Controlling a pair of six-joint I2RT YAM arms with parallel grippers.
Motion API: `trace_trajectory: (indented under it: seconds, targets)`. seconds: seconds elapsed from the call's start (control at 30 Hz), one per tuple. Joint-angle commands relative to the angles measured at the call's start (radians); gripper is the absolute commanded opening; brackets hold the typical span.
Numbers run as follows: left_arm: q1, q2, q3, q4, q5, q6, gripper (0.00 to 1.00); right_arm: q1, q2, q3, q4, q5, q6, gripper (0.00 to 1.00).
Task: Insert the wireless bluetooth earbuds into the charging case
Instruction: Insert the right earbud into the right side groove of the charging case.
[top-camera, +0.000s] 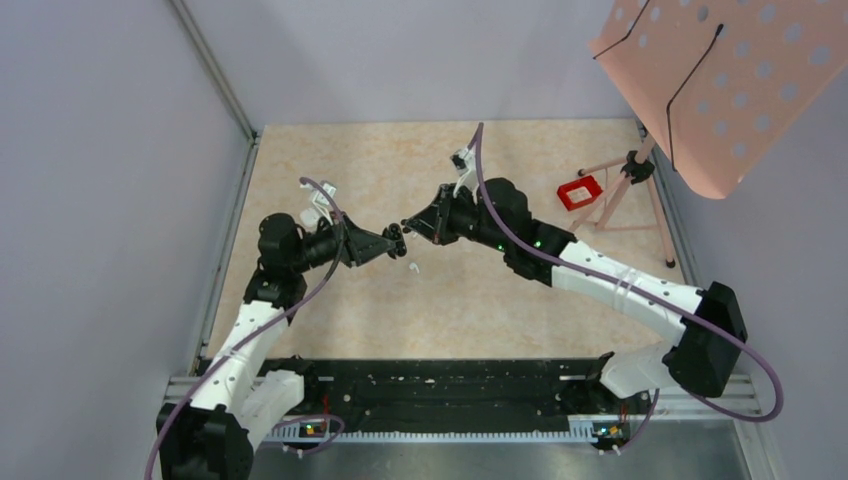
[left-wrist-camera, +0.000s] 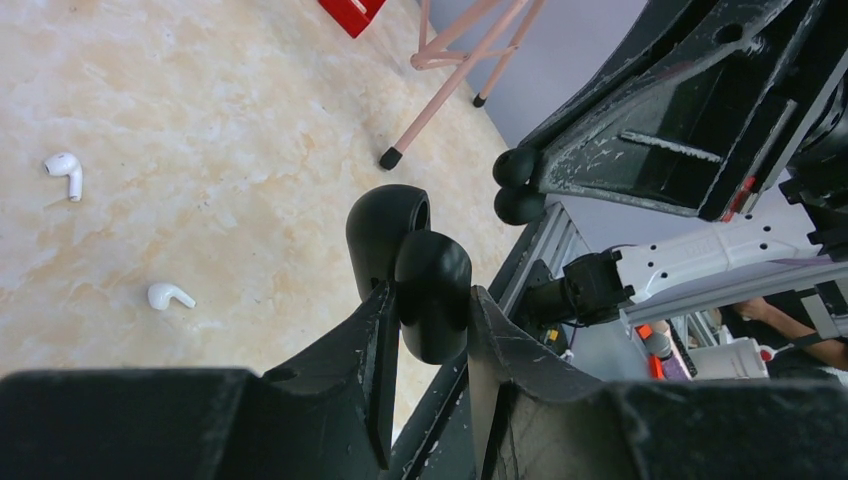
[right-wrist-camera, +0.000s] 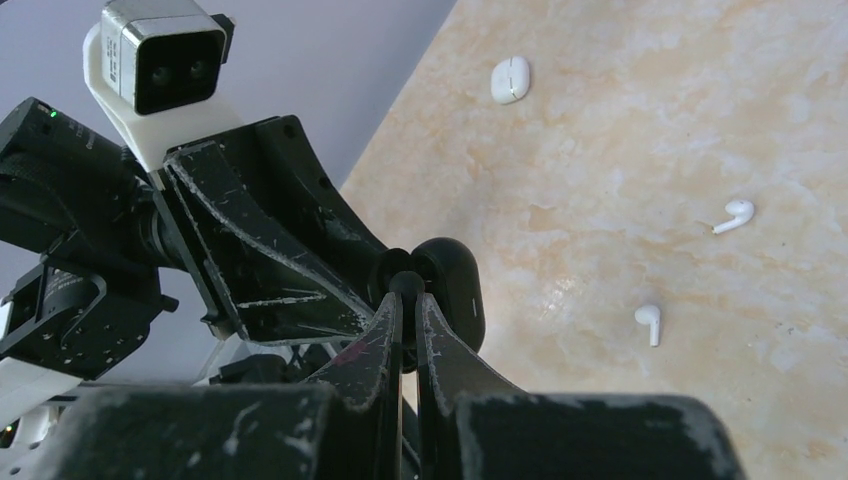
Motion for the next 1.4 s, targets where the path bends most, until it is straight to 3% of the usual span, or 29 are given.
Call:
trace_trajectory:
  seconds: [0.0, 0.57, 0.97, 1.17, 1.37]
  targets:
    - [-0.007, 0.009, 0.049, 0.011, -0.01, -0.026, 0.0, 0.022, 0.018, 0.062, 0.02, 0.026, 0.005, 0.0]
    - [-0.009, 0.05, 0.084, -0.009, 0.03, -0.079, 0.0, 0.059, 0.094, 0.101, 0.0, 0.112, -0.029, 0.0]
    - [-0.009, 0.065, 0.101, -0.016, 0.053, -0.092, 0.0, 0.106, 0.12, 0.102, -0.014, 0.268, -0.081, 0.0]
    - [-0.009, 0.076, 0.107, -0.015, 0.066, -0.095, 0.0, 0.108, 0.131, 0.107, -0.014, 0.252, -0.073, 0.0]
    - [-0.009, 0.089, 0.109, -0.027, 0.078, -0.092, 0.0, 0.108, 0.117, 0.123, -0.043, 0.238, -0.07, 0.18]
